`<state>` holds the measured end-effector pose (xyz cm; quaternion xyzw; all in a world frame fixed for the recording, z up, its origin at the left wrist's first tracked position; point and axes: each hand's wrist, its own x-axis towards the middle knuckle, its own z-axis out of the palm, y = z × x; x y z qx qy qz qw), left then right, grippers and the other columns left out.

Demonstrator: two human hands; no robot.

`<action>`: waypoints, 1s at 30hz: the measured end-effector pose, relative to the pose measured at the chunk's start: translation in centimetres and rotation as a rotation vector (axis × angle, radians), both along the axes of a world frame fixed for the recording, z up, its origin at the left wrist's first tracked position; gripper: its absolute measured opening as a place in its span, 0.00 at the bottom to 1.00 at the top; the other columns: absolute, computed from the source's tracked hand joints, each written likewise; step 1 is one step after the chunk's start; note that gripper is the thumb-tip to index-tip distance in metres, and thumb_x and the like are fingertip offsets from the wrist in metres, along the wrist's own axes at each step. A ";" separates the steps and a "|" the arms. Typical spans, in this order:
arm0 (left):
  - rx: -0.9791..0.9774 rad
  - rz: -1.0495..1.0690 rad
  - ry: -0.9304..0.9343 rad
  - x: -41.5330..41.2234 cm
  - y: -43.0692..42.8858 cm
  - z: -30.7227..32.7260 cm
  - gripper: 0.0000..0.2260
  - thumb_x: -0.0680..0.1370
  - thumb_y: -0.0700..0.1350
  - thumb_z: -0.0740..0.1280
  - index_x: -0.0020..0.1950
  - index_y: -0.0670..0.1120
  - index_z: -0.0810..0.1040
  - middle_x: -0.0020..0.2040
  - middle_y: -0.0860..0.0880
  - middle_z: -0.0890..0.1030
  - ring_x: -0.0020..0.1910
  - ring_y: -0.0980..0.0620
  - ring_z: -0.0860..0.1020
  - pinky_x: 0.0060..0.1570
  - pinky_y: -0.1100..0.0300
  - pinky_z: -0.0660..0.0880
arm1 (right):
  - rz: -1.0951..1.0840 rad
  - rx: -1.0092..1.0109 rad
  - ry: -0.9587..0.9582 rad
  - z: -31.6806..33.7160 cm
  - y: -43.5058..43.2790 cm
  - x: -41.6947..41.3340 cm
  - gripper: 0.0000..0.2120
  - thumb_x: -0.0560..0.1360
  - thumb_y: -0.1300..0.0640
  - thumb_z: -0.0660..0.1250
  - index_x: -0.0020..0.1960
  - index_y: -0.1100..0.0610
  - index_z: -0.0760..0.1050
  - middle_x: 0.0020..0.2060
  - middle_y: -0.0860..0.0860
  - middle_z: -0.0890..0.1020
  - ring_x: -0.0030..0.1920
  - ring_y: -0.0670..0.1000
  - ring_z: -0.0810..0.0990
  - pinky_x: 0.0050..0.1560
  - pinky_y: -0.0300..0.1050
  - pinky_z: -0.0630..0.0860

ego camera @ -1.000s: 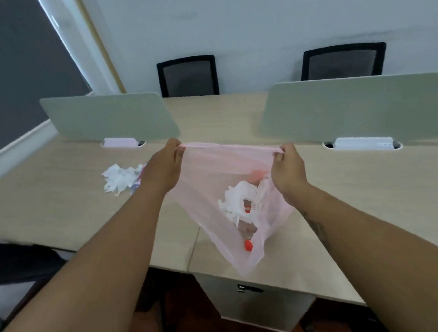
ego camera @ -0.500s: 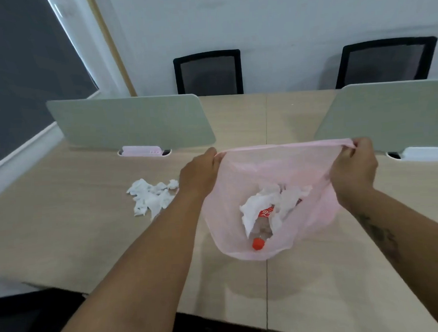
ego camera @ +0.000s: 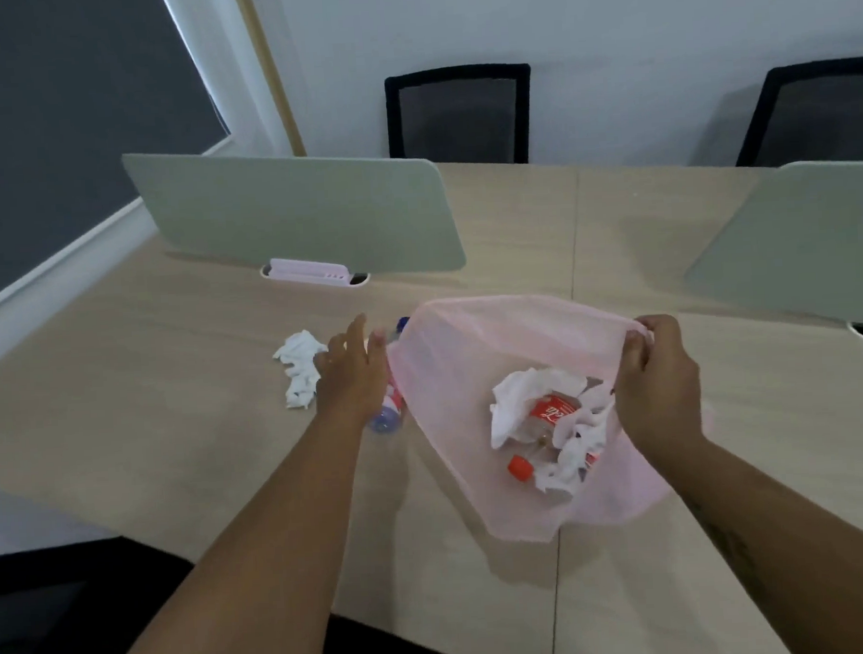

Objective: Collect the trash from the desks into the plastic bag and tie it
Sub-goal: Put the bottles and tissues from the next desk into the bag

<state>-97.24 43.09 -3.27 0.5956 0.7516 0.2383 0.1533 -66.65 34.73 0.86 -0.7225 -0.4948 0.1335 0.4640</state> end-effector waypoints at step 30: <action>-0.240 0.031 -0.748 -11.1 -4.8 3.0 0.15 0.76 0.42 0.71 0.61 0.48 0.72 0.52 0.43 0.80 0.42 0.48 0.81 0.34 0.58 0.78 | -0.040 -0.041 -0.011 -0.8 3.3 -3.6 0.10 0.82 0.58 0.52 0.53 0.60 0.70 0.39 0.54 0.75 0.39 0.57 0.74 0.41 0.47 0.68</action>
